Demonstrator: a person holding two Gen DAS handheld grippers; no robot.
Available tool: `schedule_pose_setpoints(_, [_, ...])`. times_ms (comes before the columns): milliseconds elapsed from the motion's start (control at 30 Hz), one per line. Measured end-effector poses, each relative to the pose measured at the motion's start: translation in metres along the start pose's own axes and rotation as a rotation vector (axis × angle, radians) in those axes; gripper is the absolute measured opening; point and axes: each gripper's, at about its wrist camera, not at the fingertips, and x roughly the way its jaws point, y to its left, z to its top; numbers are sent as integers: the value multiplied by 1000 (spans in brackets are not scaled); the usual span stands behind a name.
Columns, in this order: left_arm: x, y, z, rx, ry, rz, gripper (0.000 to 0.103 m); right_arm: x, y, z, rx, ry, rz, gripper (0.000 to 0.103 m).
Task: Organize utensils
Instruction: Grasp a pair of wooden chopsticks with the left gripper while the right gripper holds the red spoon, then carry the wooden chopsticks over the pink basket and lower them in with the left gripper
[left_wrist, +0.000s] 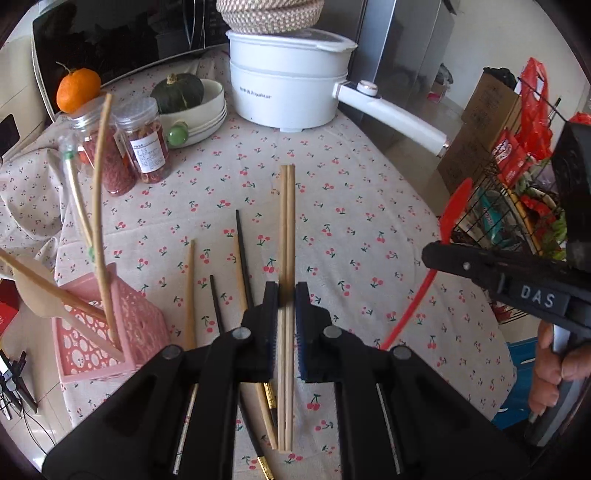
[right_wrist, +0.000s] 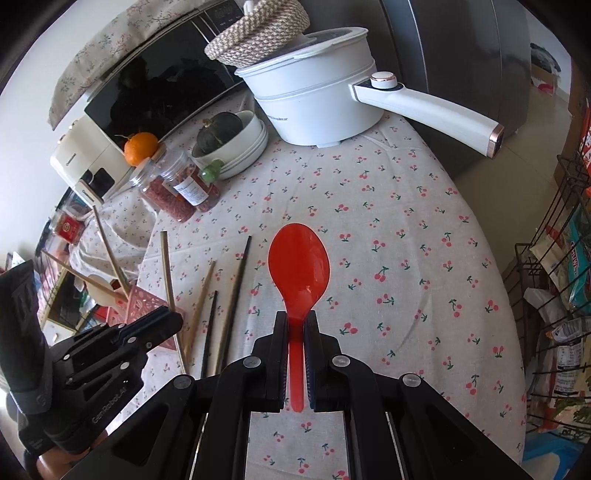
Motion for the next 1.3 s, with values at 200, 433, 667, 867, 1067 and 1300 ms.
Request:
schedule_pose_setpoints(200, [-63, 25, -20, -7, -202, -63, 10, -21, 35, -6, -97, -71, 18, 8])
schedule_pose_setpoints(433, [-113, 45, -25, 24, -477, -44, 10, -32, 67, -6, -143, -128, 52, 8])
schedule_pose_setpoints(667, [-148, 92, -25, -88, -666, 3, 10, -35, 92, -3, -146, -174, 97, 8])
schedule_pose_setpoints(867, [-149, 121, -25, -176, -796, 98, 10, -26, 105, -4, -156, -162, 110, 8])
schedule_pose_setpoints(1067, [-122, 135, -24, -225, -801, 152, 10, -20, 108, -5, -158, -153, 104, 8])
schedule_pose_setpoints(1300, [-89, 126, -22, -195, -726, 152, 10, -18, 109, -5, -153, -156, 101, 8])
